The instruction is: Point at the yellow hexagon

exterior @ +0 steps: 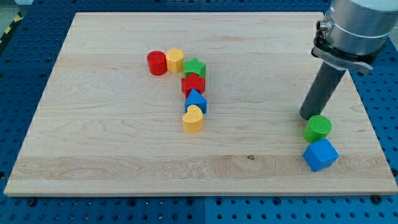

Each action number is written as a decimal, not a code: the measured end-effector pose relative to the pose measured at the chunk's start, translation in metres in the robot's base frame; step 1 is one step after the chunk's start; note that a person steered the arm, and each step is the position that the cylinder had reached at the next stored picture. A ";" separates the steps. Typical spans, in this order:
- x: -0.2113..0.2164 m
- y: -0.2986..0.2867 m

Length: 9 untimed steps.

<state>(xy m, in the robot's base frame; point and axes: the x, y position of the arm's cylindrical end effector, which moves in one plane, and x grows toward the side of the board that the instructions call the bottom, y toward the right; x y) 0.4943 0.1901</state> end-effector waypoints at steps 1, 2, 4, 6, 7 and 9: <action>0.017 0.000; 0.023 0.000; -0.071 -0.036; -0.165 -0.125; -0.203 -0.165; -0.186 -0.250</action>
<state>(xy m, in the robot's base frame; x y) 0.3083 -0.0599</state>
